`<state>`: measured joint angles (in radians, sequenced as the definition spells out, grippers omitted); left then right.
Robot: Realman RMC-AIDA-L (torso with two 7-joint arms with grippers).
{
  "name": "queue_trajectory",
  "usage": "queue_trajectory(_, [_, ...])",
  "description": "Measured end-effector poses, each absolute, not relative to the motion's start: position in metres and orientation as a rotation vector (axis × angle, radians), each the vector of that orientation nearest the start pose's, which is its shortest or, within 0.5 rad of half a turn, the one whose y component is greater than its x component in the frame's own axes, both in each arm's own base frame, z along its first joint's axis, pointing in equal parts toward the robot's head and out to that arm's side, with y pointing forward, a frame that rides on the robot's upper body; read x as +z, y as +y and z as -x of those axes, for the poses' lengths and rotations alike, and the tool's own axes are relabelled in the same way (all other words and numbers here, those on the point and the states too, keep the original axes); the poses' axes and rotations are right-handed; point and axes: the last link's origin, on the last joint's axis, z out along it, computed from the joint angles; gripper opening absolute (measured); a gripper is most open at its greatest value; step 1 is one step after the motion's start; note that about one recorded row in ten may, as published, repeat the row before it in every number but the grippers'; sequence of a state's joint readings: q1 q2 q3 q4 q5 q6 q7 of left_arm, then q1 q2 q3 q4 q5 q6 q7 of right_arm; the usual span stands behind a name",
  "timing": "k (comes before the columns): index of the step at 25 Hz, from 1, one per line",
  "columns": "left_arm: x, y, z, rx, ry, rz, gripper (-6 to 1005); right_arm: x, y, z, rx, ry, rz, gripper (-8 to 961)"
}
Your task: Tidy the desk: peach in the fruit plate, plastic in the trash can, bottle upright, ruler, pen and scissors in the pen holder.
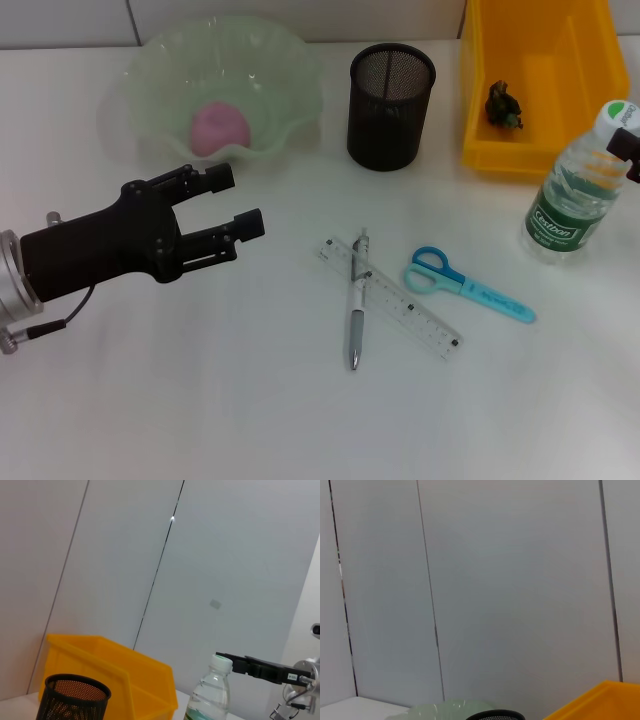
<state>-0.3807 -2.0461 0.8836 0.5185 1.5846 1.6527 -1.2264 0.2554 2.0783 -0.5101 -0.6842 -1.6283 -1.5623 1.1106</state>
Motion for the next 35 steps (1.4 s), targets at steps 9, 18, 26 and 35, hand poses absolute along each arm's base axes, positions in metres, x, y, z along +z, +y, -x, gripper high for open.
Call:
queue_trajectory(9, [-0.001,0.285,0.273,-1.088,-0.617,2.591,799,0.057,0.289,-0.328,0.879,0.544,2.151,744])
queue_trajectory(18, [-0.003,0.283,0.275,-1.092,-0.635,2.587,799,0.045,0.294,-0.324,0.883,0.510,2.162,672])
queue_trajectory(26, [-0.002,0.283,0.275,-1.092,-0.635,2.581,798,0.045,0.294,-0.326,0.899,0.525,2.132,440])
queue_trajectory(35, [0.001,0.279,0.280,-1.096,-0.649,2.561,798,0.056,0.295,-0.304,1.107,0.501,2.114,437])
